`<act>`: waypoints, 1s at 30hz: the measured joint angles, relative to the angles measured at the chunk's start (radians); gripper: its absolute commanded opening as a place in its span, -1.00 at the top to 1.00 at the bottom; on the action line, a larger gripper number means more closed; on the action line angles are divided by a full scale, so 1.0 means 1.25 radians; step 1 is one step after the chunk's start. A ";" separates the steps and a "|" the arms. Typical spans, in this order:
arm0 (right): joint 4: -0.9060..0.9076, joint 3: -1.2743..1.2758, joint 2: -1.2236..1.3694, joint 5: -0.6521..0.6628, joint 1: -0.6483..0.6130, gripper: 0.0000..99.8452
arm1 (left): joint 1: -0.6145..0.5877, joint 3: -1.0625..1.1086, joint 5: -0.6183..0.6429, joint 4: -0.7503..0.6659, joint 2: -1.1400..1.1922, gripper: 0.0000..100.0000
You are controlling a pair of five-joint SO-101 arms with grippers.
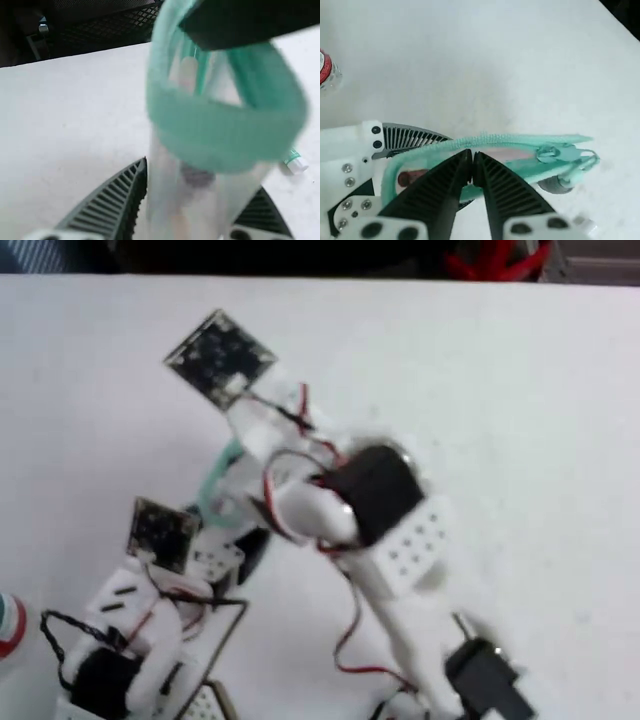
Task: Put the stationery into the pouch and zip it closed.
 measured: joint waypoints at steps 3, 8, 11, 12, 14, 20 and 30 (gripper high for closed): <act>-0.004 -0.011 0.049 0.001 0.000 0.97 | -0.004 0.000 0.000 0.000 0.000 0.50; 0.010 -0.037 0.009 0.001 0.020 0.96 | -0.001 0.000 0.000 0.000 0.000 0.50; 0.010 -0.071 -0.102 0.000 0.055 0.96 | -0.002 0.000 0.000 0.000 0.000 0.50; 0.010 -0.079 -0.146 0.000 0.074 0.93 | -0.002 0.000 0.000 0.000 0.000 0.50; 0.010 -0.076 -0.222 0.000 0.131 0.80 | -0.002 0.000 0.000 0.000 0.000 0.50; 0.007 0.150 -0.227 0.006 0.408 0.49 | -0.002 0.000 0.000 0.000 0.000 0.50; -0.236 0.555 -0.002 0.108 0.619 0.55 | -0.002 0.000 0.000 0.000 0.000 0.50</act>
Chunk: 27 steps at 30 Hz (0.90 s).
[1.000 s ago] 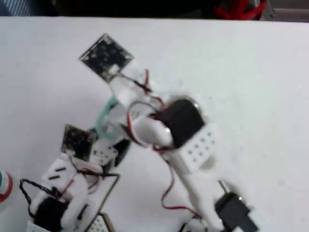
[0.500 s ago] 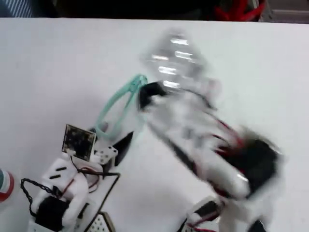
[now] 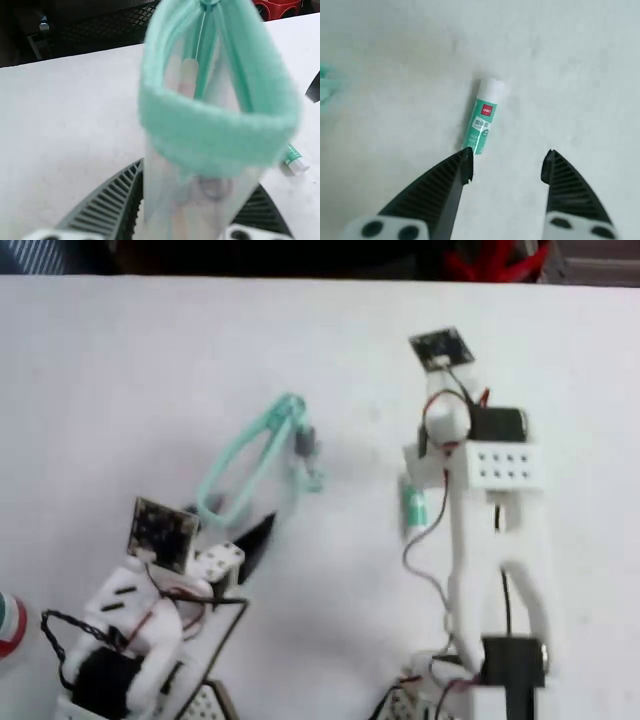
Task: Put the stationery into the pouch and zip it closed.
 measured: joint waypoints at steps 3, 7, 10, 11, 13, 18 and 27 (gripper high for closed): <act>-0.059 0.005 0.102 0.000 -0.001 0.55 | 0.000 0.000 0.000 0.000 0.000 0.50; -0.151 0.009 0.234 0.000 0.005 0.55 | 0.000 0.014 0.000 0.000 0.000 0.50; -0.196 0.004 0.304 0.000 0.002 0.55 | -0.001 0.020 0.000 -0.001 0.000 0.50; -0.201 -0.004 0.322 0.000 0.001 0.55 | -0.001 0.020 0.000 -0.002 0.000 0.50; -0.205 -0.027 0.355 0.000 0.001 0.55 | -0.001 0.020 0.000 -0.002 0.000 0.50; -0.207 -0.083 0.459 0.000 -0.022 0.90 | -0.001 0.021 0.000 -0.002 0.000 0.50; -0.075 -0.281 0.473 -0.025 -0.012 0.96 | -0.001 0.021 0.000 -0.002 0.000 0.50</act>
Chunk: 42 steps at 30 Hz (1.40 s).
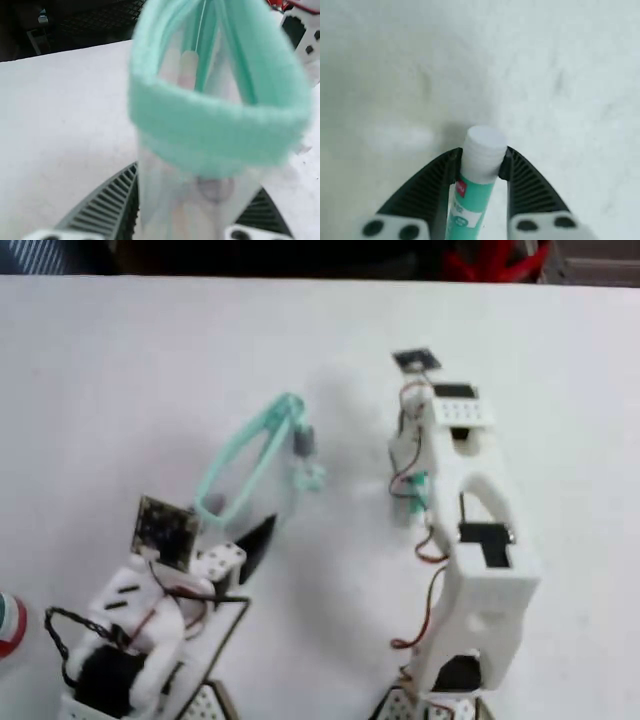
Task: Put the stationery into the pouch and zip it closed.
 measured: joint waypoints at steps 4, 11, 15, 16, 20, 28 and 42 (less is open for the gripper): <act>0.135 -0.119 -0.145 -0.007 -0.034 0.96 | 0.000 0.000 0.000 0.000 0.000 0.50; 0.161 -0.210 -0.541 -0.043 -0.167 0.96 | 0.000 0.000 0.000 0.000 0.000 0.50; 0.085 -0.209 -0.749 -0.061 -0.335 0.96 | 0.000 0.000 0.000 0.000 0.000 0.50; 0.060 -0.201 -0.787 -0.061 -0.383 0.96 | 0.000 0.000 0.000 0.000 0.000 0.50; -0.047 -0.147 -0.856 -0.069 -0.535 0.96 | 0.000 0.000 0.000 0.000 0.000 0.50; -0.247 0.109 -0.907 -0.135 -0.595 0.96 | 0.000 0.000 0.000 0.000 0.000 0.50; -0.455 0.382 -0.943 -0.117 -0.595 0.96 | 0.001 0.000 0.000 0.000 0.000 0.50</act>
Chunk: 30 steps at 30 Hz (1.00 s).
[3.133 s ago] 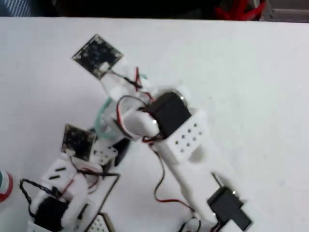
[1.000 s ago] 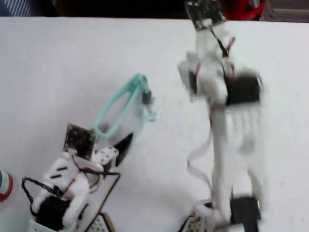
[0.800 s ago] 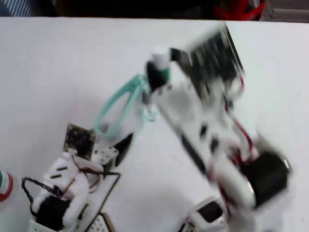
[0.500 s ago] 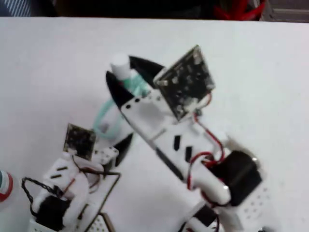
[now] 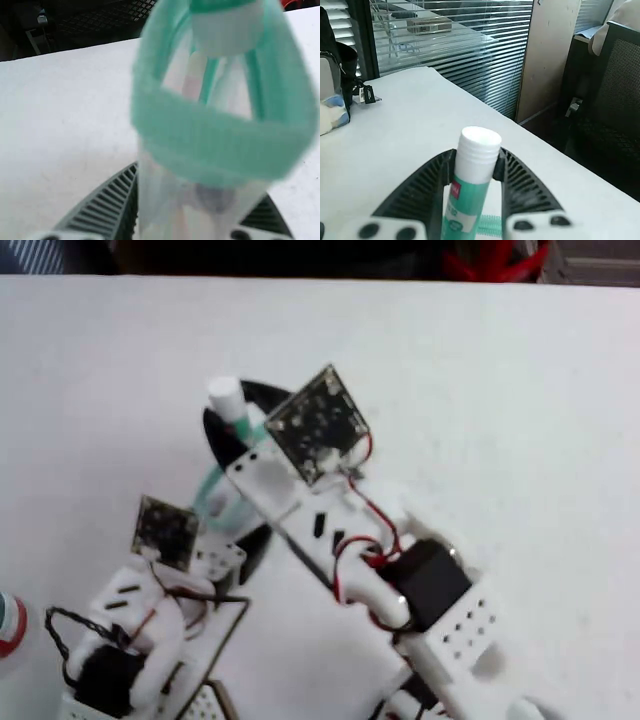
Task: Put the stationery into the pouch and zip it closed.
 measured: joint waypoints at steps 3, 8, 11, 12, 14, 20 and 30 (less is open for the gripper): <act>-0.037 0.000 0.000 0.004 0.001 0.96 | 0.000 0.000 0.000 -0.007 0.000 0.50; -0.017 0.027 0.000 0.004 0.000 0.96 | 0.000 0.000 0.000 -0.007 0.000 0.50; 0.033 0.056 0.000 0.027 -0.001 0.96 | 0.000 0.000 0.000 -0.007 0.000 0.50; 0.052 0.059 -0.001 0.045 -0.004 0.96 | 0.000 0.000 0.000 -0.007 0.000 0.50; 0.088 0.064 -0.018 0.076 -0.010 0.96 | 0.000 0.000 0.000 -0.007 0.000 0.50; 0.157 0.065 -0.114 0.107 -0.043 0.53 | 0.002 0.000 0.000 -0.007 0.000 0.50; 0.275 0.014 -0.153 0.112 -0.036 0.38 | -0.001 0.000 0.000 -0.007 0.000 0.50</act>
